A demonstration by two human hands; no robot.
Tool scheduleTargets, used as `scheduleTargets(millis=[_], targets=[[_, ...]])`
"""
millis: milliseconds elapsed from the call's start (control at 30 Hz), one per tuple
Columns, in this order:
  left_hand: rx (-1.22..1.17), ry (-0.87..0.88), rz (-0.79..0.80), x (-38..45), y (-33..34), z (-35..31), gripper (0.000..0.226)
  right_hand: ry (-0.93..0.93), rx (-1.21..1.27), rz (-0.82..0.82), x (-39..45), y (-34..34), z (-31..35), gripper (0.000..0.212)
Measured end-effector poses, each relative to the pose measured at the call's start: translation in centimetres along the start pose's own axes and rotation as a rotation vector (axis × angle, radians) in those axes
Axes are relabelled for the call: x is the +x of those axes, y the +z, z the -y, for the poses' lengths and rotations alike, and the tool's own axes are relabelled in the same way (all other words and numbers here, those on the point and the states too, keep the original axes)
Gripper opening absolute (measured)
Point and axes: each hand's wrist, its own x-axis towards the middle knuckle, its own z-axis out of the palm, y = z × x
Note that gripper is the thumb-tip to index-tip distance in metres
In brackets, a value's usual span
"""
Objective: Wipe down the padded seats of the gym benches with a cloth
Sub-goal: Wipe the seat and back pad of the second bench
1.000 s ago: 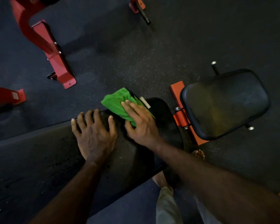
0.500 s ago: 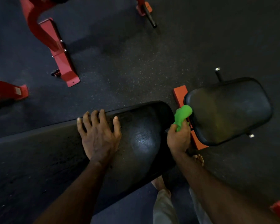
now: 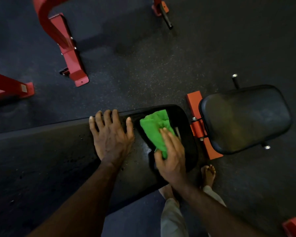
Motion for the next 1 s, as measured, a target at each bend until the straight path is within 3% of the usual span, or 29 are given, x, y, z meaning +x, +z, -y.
scheduleTargets(millis=[133, 200, 333, 433, 567, 633, 767, 800, 933, 1000], targets=[[-0.001, 0.019, -0.002, 0.0, 0.1, 0.1, 0.059, 0.475, 0.054, -0.239, 3.1, 1.3, 1.3, 0.067], [0.010, 0.010, -0.016, -0.1, 0.0, 0.0, 0.058, 0.401, 0.008, -0.222, 2.7, 2.3, 4.4, 0.066], [-0.017, 0.010, -0.021, 0.0, 0.0, 0.1, 0.054, -0.062, -0.048, 0.022, 1.3, 1.0, 4.4, 0.063], [-0.113, 0.058, 0.004, -0.2, -0.7, 0.7, 0.048, 0.093, -0.134, -0.018, 3.8, -0.2, 2.1, 0.067], [-0.131, 0.172, 0.086, -0.2, -2.7, 3.5, 0.051, 0.351, -0.028, -0.099, 5.9, 0.3, 4.4, 0.074], [-0.064, 0.166, 0.073, -0.2, -4.0, 6.0, 0.051, 0.297, 0.037, -0.089, 5.7, 1.3, 6.9, 0.078], [0.053, 0.112, 0.031, -0.1, -6.6, 10.8, 0.050, -0.194, 0.007, 0.180, 4.1, 2.1, 9.0, 0.078], [0.069, 0.111, 0.036, 0.0, -7.2, 12.1, 0.051, -0.211, -0.064, 0.185, 4.6, 2.2, 8.3, 0.079], [0.109, 0.129, 0.077, 0.0, -7.9, 15.6, 0.055, 0.373, 0.038, -0.014, 6.2, 4.2, 9.7, 0.070], [0.120, 0.126, 0.036, -0.4, -7.4, 15.8, 0.053, 0.185, 0.045, 0.055, 5.4, 5.2, 12.1, 0.069]])
